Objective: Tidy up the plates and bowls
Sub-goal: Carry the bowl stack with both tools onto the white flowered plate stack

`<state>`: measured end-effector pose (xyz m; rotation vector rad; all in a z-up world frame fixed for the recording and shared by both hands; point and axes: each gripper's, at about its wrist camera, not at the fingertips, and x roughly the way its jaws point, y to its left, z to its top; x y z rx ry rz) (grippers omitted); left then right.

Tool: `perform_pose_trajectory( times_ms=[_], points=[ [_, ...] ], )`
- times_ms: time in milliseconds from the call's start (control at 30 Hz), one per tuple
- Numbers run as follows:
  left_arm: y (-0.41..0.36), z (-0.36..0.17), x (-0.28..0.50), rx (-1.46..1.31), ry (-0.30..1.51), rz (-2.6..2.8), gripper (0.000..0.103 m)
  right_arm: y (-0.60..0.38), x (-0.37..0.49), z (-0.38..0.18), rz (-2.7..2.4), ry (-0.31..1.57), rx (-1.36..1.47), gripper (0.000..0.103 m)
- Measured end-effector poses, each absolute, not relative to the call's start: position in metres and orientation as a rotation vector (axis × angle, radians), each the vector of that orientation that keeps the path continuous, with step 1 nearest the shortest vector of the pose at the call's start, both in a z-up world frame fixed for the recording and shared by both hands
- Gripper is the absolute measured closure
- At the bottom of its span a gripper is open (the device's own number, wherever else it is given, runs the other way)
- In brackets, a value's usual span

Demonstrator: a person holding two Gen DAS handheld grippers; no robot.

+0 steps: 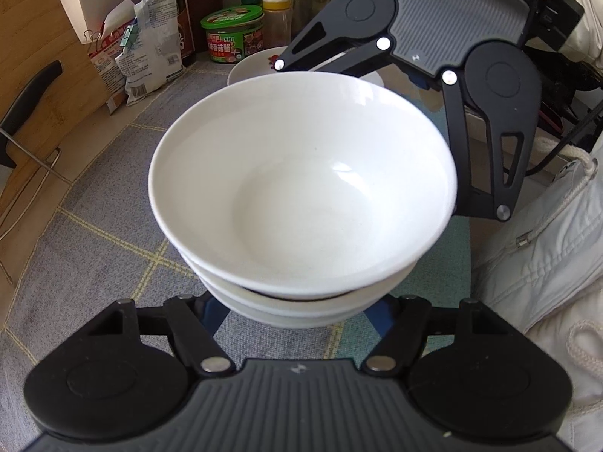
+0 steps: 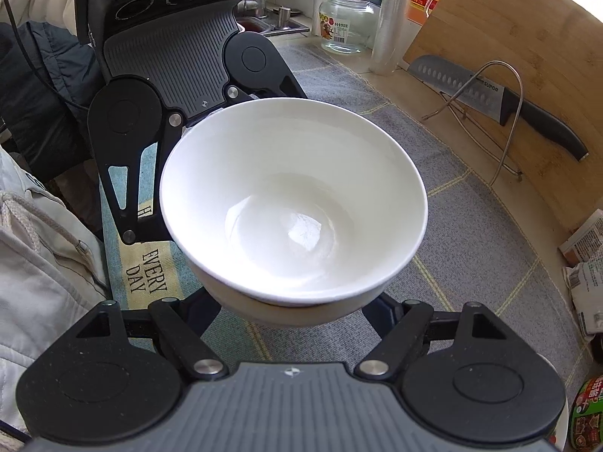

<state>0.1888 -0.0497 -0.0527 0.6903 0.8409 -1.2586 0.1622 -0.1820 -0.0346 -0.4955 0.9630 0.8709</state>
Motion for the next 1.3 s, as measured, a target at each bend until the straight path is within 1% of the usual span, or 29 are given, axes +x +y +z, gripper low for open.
perform_pose_trajectory(
  times_ms=[367, 600, 933, 1300],
  points=[
    [-0.110, -0.033, 0.189, 0.728, 0.810, -1.288, 0.030, -0.233, 0.157, -0.020, 0.822, 0.946, -0.495, 0.019],
    [-0.157, -0.031, 0.193, 0.747, 0.760, -1.330, 0.030, -0.279, 0.158, -0.013, 0.761, 0.951, -0.490, 0.019],
    [-0.220, -0.044, 0.204, 0.754, 0.727, -1.360, 0.030, -0.340, 0.166, -0.015, 0.696, 0.970, -0.521, 0.019],
    [-0.255, -0.069, 0.212, 0.753, 0.768, -1.364, 0.030, -0.371, 0.170, -0.035, 0.696, 1.024, -0.513, 0.019]
  ],
)
